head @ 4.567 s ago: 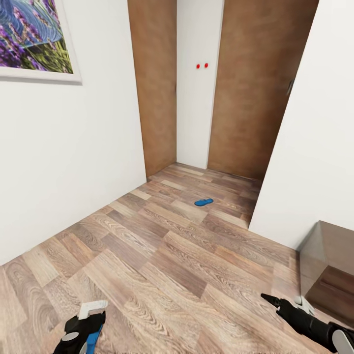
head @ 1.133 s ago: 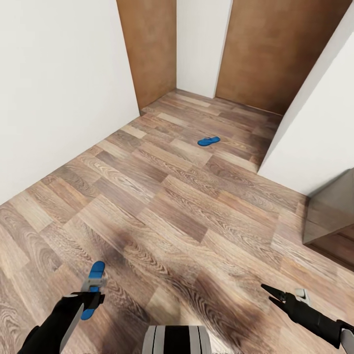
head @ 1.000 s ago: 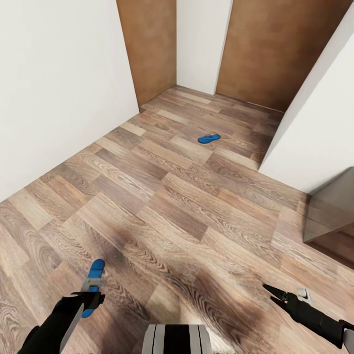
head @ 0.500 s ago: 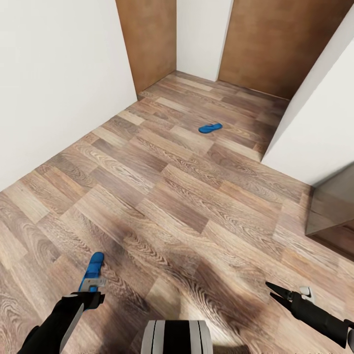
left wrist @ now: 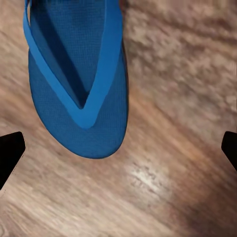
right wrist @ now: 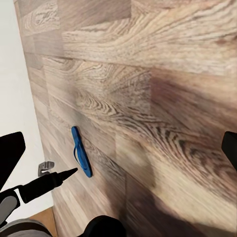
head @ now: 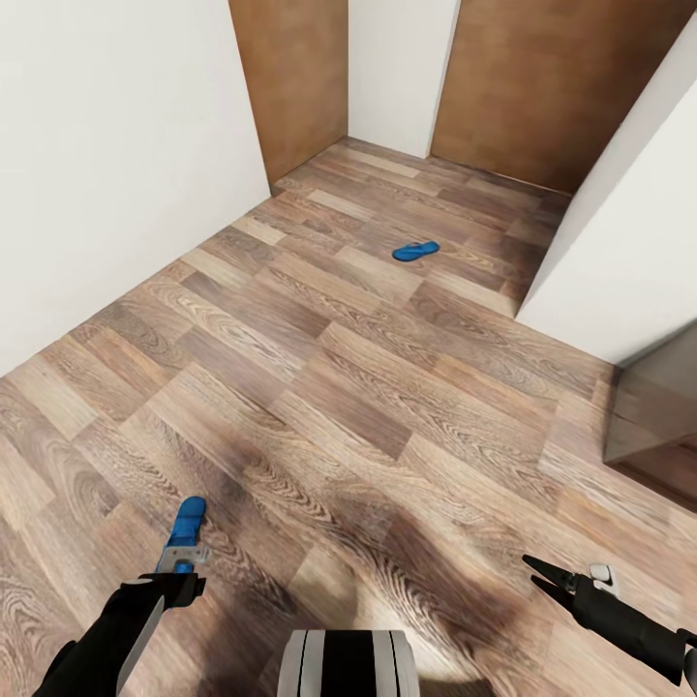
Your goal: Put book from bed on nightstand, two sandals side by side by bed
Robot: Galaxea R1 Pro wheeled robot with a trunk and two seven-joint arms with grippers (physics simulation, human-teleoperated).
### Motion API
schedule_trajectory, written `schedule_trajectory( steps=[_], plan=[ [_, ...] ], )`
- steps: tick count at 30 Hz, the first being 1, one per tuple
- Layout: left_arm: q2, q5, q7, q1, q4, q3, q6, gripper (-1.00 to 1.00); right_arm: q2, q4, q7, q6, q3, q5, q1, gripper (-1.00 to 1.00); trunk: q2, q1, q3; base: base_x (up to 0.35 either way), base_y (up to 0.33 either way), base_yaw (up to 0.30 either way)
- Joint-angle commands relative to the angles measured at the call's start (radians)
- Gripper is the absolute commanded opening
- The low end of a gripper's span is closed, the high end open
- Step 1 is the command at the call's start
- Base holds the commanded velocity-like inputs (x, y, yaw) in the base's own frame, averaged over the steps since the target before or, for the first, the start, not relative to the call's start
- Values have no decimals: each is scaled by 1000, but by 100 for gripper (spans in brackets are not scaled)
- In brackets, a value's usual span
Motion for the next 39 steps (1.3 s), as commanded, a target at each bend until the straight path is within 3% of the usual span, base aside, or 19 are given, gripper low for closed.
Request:
schedule_trajectory(
  steps=[1,39],
  plan=[
    [1,-2,0,0,-1,0,5,100,0,0,1,6,-1,-4,0,100,0,0,-1,94,220,0],
    [-4,-2,2,0,0,-1,4,100,0,-2,1,6,-1,-4,0,100,0,0,-1,75,46,0]
  ],
)
